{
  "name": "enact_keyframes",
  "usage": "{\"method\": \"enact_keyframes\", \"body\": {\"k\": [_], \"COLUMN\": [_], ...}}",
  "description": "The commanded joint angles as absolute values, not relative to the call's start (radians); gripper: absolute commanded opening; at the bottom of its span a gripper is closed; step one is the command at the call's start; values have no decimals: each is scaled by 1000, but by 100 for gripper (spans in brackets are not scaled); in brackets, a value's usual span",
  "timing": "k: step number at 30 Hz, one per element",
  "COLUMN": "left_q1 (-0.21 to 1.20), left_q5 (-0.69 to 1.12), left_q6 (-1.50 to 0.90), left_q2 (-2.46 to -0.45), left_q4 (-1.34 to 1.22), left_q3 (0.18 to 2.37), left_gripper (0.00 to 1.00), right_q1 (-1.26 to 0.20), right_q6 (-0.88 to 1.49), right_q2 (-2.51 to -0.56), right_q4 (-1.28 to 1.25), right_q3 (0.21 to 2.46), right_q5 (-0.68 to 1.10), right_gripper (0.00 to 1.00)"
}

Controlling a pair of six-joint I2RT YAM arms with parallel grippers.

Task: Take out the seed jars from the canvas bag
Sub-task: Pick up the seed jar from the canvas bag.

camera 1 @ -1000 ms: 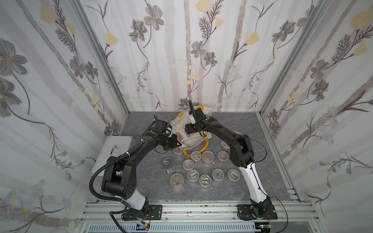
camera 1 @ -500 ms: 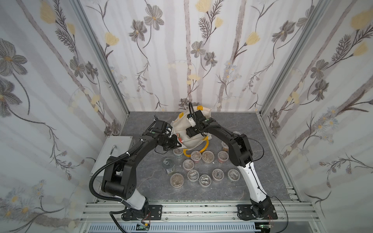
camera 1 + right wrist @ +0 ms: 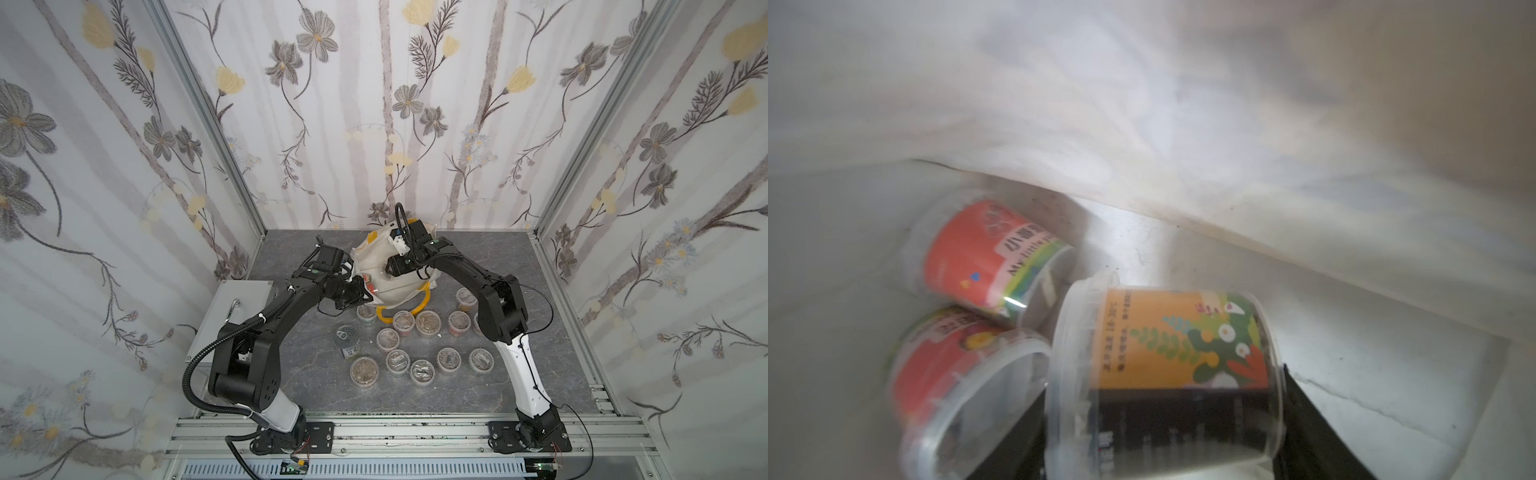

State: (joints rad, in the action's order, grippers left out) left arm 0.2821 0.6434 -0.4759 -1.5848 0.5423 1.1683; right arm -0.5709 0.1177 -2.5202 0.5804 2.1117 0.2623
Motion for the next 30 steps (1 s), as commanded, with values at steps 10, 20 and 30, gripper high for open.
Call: {"method": "enact_keyframes", "body": {"k": [10,20,30], "left_q1": [249,229,197], "left_q5": [541,527,534], "left_q6": [-627,-704,-686], "left_q2": [-1612,-1616,-1564], "left_q4": [498,420,400], "left_q3": [1233,1235,1220], "left_gripper": [15,28,57], "right_q1": [-572,-489,-136], "right_q6": [483,707,822], "right_q2": [-2152,-1642,-1025], "right_q4": [250,53,14], "right_q3": [1735,1207,570], "right_q5": [586,583,588], "right_gripper": [56,57,57]}}
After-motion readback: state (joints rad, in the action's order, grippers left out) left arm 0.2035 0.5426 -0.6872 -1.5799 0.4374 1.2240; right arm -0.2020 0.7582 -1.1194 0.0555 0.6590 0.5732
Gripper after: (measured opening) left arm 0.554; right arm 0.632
